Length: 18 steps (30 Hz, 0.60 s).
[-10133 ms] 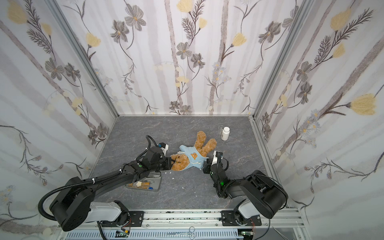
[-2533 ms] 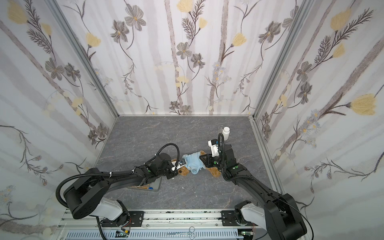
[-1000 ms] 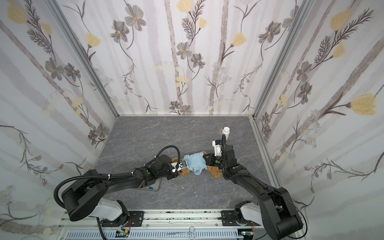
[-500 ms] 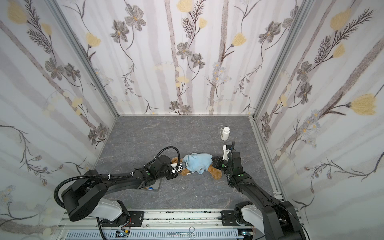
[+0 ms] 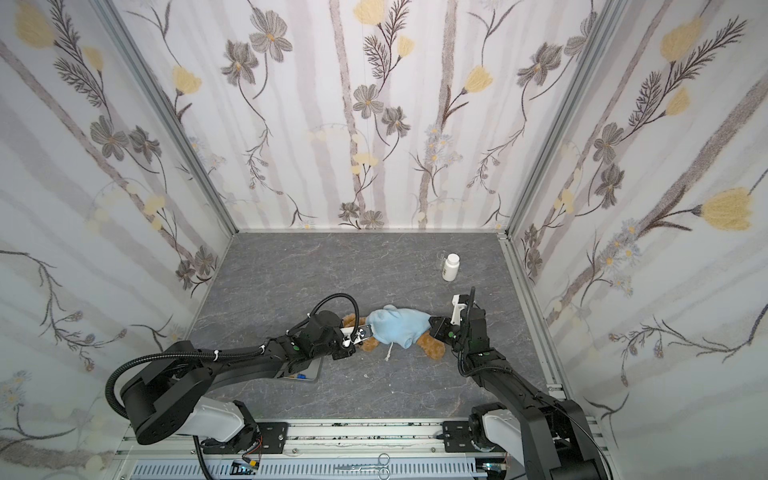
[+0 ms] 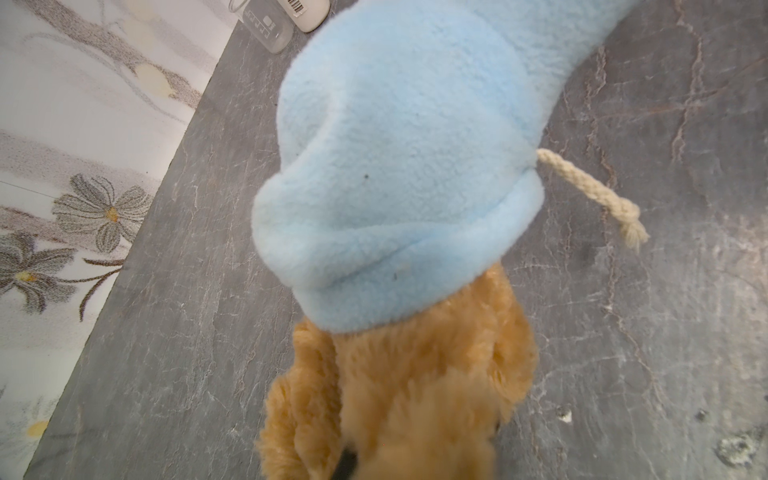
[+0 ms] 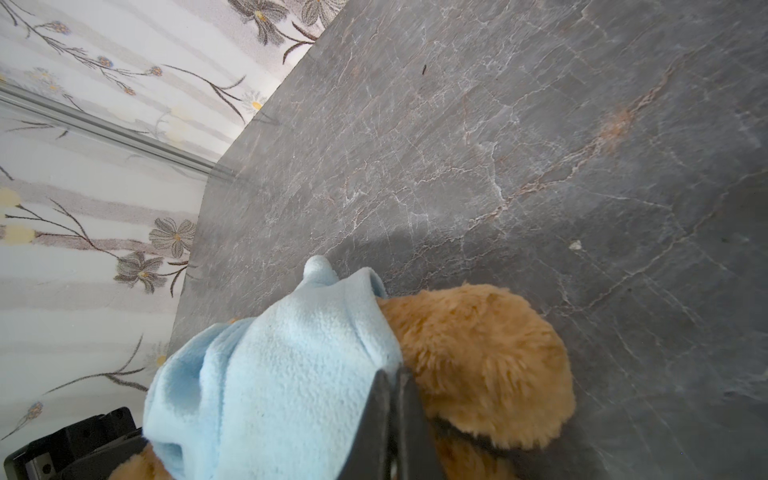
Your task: Dress the teddy bear
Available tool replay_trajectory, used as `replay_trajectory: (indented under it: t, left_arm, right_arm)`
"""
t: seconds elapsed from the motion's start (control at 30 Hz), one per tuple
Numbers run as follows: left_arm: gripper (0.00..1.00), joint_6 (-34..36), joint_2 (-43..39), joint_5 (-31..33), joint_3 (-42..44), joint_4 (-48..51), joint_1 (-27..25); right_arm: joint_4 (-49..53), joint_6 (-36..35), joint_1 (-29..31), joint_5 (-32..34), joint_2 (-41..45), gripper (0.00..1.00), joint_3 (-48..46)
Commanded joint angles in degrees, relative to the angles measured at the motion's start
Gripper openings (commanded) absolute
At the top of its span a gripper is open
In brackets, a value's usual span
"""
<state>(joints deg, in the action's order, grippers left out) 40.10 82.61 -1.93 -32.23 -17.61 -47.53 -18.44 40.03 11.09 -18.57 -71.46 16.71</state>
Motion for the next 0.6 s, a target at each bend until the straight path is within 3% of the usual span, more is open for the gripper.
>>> replay_trajectory:
  t: [0.0, 0.13, 0.37, 0.5, 0.57]
  left_arm:
    - [0.0, -0.11, -0.58, 2.46, 0.57, 4.14, 0.7]
    - [0.0, -0.04, -0.36, 2.1, 0.44, 4.14, 0.69]
    - [0.0, -1.48, -0.93, -0.8, -0.1, 4.25, 0.7]
    - [0.0, -3.33, -1.46, -3.07, -0.47, 4.45, 0.8]
    - [0.0, -3.46, -1.58, -3.8, -0.62, 4.78, 0.67]
  right_arm:
    - [-0.61, -1.32, -1.35, 8.42, -0.59, 0.0, 0.14]
    - [-0.84, -2.55, -2.66, 7.17, -1.07, 0.0, 0.33]
    - [-4.56, -4.16, -1.73, -1.77, -5.53, 0.0, 2.65]
    - [-1.97, -10.2, -1.69, -7.57, -4.31, 0.31, 6.05]
    - [2.63, -13.36, -1.69, -5.11, -1.07, 0.37, 7.9]
